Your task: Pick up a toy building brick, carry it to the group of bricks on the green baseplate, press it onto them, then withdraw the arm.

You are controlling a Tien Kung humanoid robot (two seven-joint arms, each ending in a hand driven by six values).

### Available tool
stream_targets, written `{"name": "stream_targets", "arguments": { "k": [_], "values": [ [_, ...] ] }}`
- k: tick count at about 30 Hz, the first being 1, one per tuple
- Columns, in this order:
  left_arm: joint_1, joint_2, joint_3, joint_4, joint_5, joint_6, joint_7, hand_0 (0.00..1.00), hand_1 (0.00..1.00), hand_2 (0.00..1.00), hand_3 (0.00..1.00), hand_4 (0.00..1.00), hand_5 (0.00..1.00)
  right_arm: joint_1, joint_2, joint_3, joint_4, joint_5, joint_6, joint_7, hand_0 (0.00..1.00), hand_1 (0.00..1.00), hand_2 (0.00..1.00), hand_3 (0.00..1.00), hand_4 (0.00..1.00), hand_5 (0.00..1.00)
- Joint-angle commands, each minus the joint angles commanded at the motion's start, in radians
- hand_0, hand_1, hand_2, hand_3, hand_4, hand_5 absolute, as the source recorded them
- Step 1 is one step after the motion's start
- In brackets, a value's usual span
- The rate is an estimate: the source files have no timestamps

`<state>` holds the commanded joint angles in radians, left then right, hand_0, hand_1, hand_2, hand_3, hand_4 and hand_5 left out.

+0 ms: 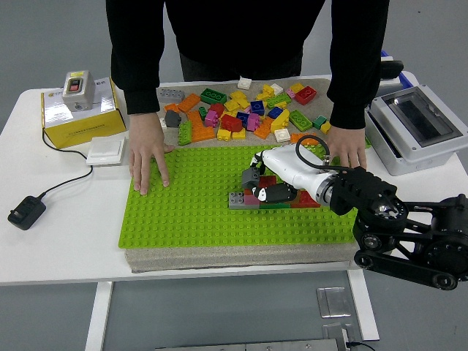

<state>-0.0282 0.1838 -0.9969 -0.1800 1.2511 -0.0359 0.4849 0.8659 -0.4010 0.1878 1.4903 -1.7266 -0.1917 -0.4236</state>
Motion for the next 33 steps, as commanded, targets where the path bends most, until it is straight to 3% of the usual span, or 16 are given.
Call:
{"name": "stream_targets", "arguments": {
  "k": [33],
  "values": [
    [-0.004, 0.002, 0.006, 0.000, -0.012, 0.010, -0.022, 0.714, 0.676, 0.551, 0.689, 0.207, 0.680, 0.002, -0.007, -0.002, -0.010, 0.016, -0.008, 0.021, 0.041, 0.092, 0.601, 0.612, 0.634, 0.522]
  ]
}}
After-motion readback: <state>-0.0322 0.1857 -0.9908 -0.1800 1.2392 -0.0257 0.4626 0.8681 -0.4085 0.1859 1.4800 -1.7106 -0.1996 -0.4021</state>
